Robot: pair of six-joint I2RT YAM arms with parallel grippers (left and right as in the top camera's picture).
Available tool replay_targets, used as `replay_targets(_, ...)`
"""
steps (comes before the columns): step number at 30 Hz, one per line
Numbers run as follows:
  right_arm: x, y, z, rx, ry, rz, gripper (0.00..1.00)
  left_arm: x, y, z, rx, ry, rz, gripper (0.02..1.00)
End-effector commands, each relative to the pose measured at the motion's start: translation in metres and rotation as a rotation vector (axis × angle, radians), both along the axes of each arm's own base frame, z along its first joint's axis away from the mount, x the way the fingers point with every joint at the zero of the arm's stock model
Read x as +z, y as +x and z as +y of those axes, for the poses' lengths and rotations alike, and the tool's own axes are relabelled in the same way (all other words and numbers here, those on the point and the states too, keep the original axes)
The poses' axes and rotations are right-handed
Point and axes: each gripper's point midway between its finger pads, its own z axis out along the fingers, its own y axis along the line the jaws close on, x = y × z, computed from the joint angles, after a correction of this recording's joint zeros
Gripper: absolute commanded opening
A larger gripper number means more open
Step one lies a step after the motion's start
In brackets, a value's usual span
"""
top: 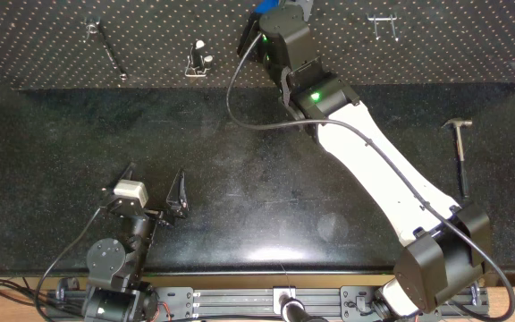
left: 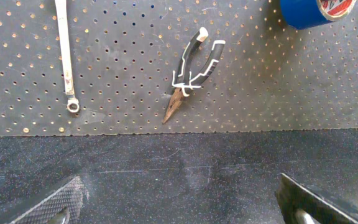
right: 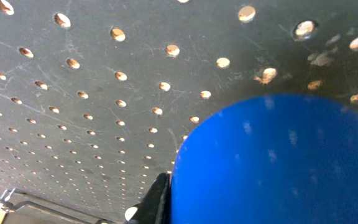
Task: Place Tools Onto Pegboard
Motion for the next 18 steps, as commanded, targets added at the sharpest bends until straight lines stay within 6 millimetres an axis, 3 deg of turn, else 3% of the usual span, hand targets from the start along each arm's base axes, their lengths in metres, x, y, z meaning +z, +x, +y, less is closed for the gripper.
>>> replay_targets(1,0.011,0.002,0.006,0.008,0.016,-0.022,0.161,0.0,0.0,0.002,0.014,-0.005,0.0,1.0)
replay_targets(4,0.008,0.001,0.006,0.008,0.01,-0.011,0.161,0.0,0.0,0.003,0.014,-0.005,0.0,1.0)
replay_targets(5,0.005,-0.001,0.005,0.009,0.001,0.004,0.312,0.0,0.0,0.003,0.014,-0.005,0.0,1.0)
replay_targets(12,0.004,-0.007,0.007,0.033,0.001,0.024,0.329,0.0,0.0,0.003,0.014,-0.005,0.0,1.0)
replay_targets(18,0.016,-0.031,0.002,0.077,0.002,0.066,0.327,0.0,0.0,0.003,0.014,-0.005,0.0,1.0)
